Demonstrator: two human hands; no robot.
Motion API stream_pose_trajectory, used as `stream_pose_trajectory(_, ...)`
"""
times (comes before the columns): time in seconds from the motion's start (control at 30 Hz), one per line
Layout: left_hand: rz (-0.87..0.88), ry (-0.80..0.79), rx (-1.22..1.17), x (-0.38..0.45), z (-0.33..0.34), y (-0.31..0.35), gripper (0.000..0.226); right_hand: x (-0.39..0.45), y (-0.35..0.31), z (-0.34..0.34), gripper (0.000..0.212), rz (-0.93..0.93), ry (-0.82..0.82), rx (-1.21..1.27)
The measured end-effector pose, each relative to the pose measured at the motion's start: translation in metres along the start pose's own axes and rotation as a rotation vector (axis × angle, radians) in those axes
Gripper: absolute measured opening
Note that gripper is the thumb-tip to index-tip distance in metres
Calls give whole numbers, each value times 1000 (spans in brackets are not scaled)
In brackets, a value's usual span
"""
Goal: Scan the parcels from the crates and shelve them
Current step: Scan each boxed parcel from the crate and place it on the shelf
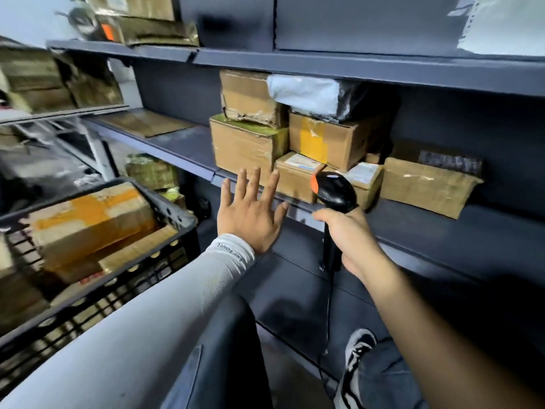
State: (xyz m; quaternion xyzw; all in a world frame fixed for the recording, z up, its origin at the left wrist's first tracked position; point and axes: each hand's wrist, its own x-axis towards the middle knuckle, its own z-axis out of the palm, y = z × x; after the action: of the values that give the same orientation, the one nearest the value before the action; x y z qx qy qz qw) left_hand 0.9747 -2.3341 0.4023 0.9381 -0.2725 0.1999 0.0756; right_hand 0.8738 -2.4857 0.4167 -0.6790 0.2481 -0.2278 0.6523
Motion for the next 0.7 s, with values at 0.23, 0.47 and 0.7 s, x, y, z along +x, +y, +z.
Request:
stream_pose_trajectory(0.23,-231,-69,77,-42,-5,-87,71,-1,3,110,27,75,-236,-28)
stream_pose_trajectory(0.47,-409,-44,100,-69,-26,-160,69,-19,-13,200,17,19,-478,-102)
stream_pose_trajectory(0.7,-572,-95,131,-98,-44,-232,71,-47,-43,288,29,-45,-660,-131)
